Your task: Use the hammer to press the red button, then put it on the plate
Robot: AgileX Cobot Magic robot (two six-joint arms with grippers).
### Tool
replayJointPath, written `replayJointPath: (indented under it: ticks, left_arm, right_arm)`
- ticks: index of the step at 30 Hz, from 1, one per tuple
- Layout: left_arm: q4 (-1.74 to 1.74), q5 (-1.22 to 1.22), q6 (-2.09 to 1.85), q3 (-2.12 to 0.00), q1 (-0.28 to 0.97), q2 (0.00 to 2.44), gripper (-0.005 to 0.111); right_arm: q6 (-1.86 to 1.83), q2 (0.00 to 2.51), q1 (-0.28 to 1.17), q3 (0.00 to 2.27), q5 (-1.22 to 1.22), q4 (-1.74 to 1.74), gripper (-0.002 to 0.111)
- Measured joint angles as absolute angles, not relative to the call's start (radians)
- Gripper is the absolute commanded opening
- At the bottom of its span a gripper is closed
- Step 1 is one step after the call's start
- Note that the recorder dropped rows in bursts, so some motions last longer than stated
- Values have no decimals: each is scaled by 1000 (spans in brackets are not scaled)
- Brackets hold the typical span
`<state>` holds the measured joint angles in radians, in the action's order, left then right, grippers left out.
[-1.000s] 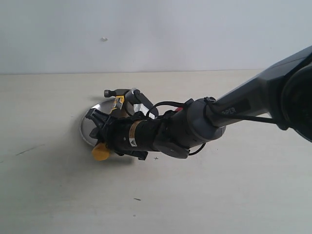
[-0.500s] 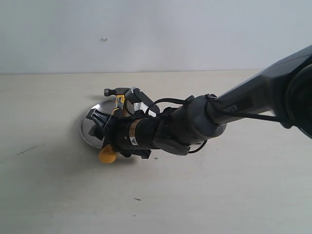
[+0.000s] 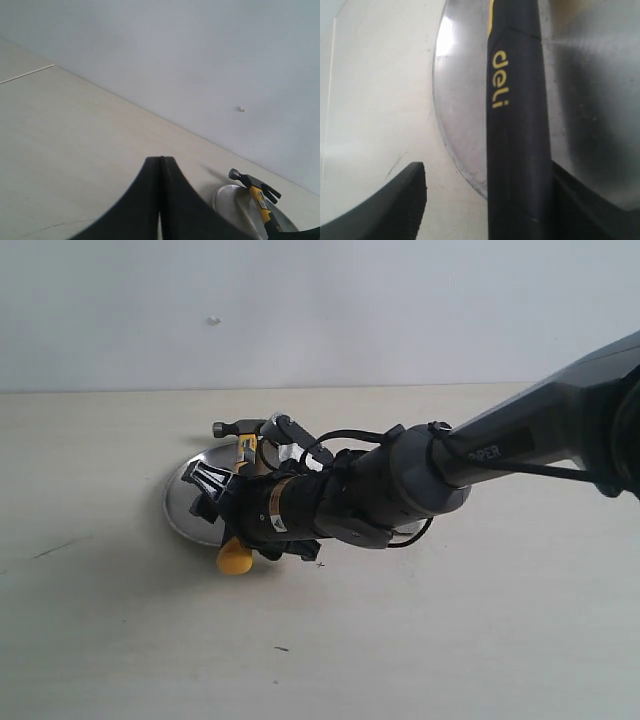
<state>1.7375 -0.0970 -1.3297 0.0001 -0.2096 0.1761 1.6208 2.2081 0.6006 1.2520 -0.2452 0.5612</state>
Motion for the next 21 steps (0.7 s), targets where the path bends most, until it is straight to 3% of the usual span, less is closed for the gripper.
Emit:
replayJointPath:
  ticks: [21]
  left_arm:
    - [1738,-97,-1330,0,-210,176,0]
  right_arm:
    - [1670,2155,612,1252,-127,675,64]
